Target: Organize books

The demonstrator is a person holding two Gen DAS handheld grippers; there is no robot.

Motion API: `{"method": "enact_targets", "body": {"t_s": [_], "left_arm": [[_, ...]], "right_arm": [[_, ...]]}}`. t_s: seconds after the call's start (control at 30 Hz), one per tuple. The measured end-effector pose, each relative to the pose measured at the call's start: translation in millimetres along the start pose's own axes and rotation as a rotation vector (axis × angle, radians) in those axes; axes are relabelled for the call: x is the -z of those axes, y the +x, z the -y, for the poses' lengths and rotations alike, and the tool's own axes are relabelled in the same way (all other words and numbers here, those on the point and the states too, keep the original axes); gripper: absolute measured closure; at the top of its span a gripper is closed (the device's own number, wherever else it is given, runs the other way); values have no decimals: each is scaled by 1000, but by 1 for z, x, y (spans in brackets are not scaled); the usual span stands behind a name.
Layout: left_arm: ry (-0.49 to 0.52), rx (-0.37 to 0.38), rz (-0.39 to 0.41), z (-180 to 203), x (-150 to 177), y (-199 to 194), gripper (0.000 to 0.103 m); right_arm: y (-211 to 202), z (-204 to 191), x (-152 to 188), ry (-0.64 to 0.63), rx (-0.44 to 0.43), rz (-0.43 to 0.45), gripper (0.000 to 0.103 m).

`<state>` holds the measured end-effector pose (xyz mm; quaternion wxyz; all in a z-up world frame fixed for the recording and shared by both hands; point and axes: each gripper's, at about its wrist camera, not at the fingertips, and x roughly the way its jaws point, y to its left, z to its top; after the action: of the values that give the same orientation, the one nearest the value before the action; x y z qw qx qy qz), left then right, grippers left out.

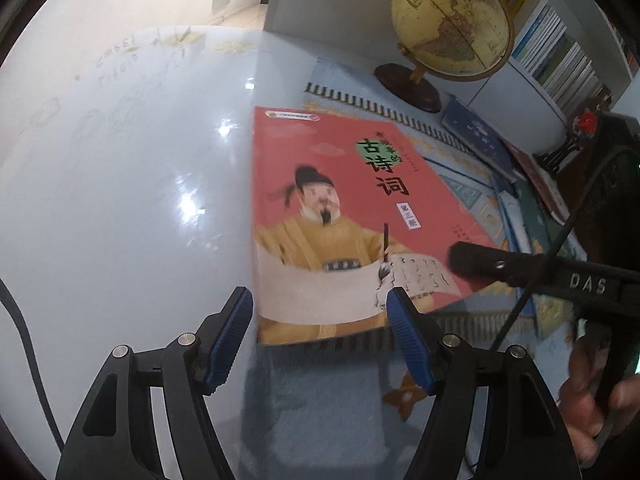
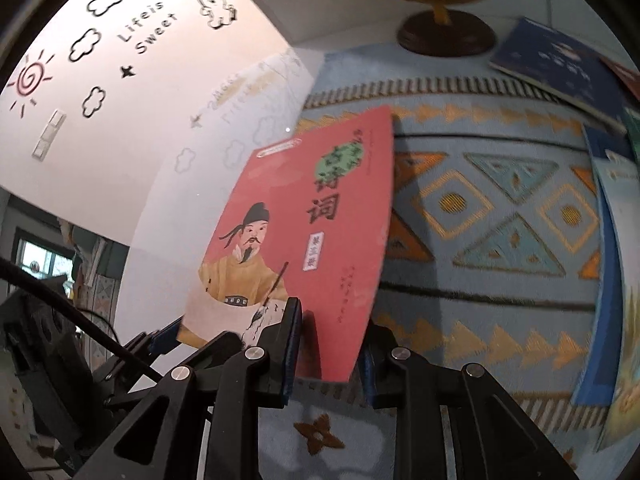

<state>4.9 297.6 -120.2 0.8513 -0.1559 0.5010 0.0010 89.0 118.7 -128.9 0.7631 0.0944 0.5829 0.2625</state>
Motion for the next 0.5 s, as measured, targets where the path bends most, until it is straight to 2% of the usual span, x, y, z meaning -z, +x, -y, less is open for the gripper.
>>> {"method": "enact_targets", "body": {"t_s": [0.1,0.23,0.27,0.4,0.5], "left_arm": [[-11,-20,1,-2,6,-6,35],[-31,-15,16,4,8,-16,35],[-27,-15,23,10,8,-19,32],[30,-24,52,41,7,-28,32],[70,0,70,76,8,-35,32]], "right_arm": [[-4,15,9,45,24,-16,75],[-25,36,22,92,-35,1,75],[-34,40,26,91,-36,16,75],[-69,45,37,40,-9,67,75],[-102,45,43,-35,37,117,75]]}}
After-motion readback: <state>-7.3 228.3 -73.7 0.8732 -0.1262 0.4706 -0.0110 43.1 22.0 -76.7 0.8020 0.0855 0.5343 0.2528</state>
